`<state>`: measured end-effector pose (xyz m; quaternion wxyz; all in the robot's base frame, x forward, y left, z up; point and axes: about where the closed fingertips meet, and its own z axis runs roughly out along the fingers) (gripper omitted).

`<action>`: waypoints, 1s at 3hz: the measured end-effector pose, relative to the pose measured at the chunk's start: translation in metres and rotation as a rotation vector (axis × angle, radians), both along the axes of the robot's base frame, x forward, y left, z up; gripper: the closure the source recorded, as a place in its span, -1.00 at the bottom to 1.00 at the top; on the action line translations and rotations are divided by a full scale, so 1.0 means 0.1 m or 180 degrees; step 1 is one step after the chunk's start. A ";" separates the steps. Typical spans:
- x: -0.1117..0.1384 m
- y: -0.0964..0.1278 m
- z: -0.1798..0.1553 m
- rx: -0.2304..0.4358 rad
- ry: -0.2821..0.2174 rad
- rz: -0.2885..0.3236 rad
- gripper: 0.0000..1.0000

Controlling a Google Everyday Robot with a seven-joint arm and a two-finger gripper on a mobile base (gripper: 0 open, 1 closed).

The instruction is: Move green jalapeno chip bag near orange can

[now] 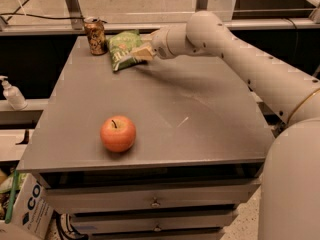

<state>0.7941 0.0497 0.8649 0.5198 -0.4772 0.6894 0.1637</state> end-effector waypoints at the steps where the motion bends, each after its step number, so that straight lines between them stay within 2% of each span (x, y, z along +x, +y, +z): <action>1: -0.06 0.01 -0.05 -0.0039 0.0072 0.0053 -1.00; 2: -0.12 -0.06 -0.03 -0.0043 0.0134 0.0093 -1.00; 3: -0.13 -0.39 0.06 -0.0024 0.0217 0.0048 -1.00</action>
Offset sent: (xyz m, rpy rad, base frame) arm -0.0201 -0.0236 0.0038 -0.0155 0.0643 0.0380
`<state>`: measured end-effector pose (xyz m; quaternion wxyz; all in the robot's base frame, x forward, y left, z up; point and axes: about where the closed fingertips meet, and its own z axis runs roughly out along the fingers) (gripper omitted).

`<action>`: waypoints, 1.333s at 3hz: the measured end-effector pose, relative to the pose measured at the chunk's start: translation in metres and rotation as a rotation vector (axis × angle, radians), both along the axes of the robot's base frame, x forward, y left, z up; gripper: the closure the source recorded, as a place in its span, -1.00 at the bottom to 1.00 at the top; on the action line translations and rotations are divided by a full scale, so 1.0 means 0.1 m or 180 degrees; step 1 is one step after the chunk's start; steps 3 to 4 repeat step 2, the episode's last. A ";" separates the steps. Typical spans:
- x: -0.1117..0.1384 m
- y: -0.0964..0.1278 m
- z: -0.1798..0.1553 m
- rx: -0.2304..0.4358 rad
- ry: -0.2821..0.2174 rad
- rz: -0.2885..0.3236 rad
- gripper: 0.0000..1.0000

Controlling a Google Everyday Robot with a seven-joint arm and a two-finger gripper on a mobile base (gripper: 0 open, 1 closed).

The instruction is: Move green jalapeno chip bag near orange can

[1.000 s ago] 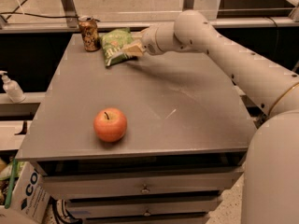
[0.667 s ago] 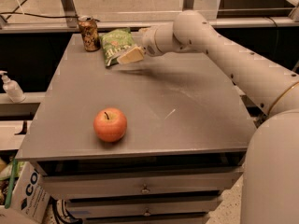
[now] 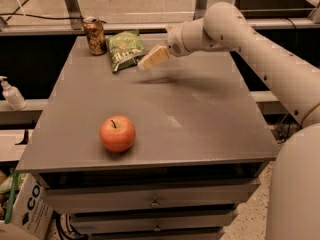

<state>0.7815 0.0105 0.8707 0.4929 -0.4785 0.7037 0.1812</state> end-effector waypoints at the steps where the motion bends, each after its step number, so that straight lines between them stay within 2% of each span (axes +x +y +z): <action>1: 0.04 -0.47 0.13 0.0064 0.0050 -0.0124 -1.00; 2: 0.07 -1.06 0.23 0.0224 0.0106 -0.0414 -1.00; 4: 0.07 -1.06 0.23 0.0224 0.0106 -0.0414 -1.00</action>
Offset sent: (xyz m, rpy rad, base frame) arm 0.0105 -0.1922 0.0396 0.1342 0.0450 -0.2652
